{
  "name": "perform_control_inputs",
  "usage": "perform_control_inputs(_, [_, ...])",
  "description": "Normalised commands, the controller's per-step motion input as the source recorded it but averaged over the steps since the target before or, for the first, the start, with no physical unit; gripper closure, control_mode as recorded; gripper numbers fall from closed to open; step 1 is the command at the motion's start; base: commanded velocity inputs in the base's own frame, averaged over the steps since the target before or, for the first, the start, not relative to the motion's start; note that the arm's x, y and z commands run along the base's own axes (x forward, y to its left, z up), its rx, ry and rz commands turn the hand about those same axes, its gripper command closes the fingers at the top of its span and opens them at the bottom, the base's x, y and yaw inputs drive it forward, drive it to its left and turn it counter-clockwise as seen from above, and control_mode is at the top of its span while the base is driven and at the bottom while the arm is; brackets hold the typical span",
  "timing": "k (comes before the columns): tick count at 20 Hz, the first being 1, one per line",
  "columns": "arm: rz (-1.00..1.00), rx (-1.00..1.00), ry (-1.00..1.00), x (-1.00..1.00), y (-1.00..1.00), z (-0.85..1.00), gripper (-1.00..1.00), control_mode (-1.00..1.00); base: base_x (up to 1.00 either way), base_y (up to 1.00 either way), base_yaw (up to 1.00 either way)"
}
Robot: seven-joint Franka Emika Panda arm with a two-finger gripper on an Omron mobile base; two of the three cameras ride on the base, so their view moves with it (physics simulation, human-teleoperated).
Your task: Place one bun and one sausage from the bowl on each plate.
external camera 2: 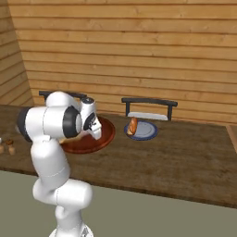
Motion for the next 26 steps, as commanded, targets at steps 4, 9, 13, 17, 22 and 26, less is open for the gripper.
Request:
perform_control_inputs(4, [-0.03,0.02,0.02,-0.99,-0.57,-0.29,-1.00,-1.00,0.00,0.00,0.00])
perform_control_inputs(9, [-0.02,0.00,0.01,-0.09,-0.03,0.23,-1.00,-1.00,0.00,0.00,0.00])
perform_control_inputs(13, [-0.05,0.00,0.00,0.04,0.03,0.74,-1.00,-1.00,0.00,0.00,0.00])
perform_control_inputs(17, [-0.03,0.00,0.00,0.59,0.09,0.11,-1.00,-1.00,0.00,0.00,0.00])
perform_control_inputs(22, [0.00,0.00,0.05,0.47,-0.01,-0.59,-1.00,-1.00,0.00,0.00,0.00])
perform_control_inputs(26, [0.00,0.00,0.03,0.08,0.00,-0.75,-1.00,-1.00,0.00,0.00,0.00])
